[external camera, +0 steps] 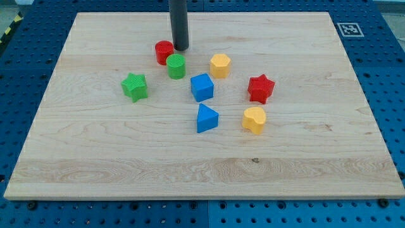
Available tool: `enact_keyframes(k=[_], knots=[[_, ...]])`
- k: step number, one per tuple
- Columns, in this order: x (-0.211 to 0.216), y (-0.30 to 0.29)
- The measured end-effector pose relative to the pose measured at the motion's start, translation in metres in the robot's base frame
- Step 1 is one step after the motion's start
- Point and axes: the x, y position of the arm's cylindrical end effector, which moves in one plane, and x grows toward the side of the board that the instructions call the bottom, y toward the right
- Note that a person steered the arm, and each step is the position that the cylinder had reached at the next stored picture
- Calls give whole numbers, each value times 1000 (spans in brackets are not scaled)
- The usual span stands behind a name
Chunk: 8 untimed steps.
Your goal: Slightly push the green star towards down
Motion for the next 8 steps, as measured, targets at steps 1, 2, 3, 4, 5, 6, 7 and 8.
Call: enact_keyframes(k=[1,2,3,4,5,6,7,8], knots=[[1,-55],[26,-113],[68,-117],[113,-117],[129,-117],[129,-139],[108,-147],[90,-132]])
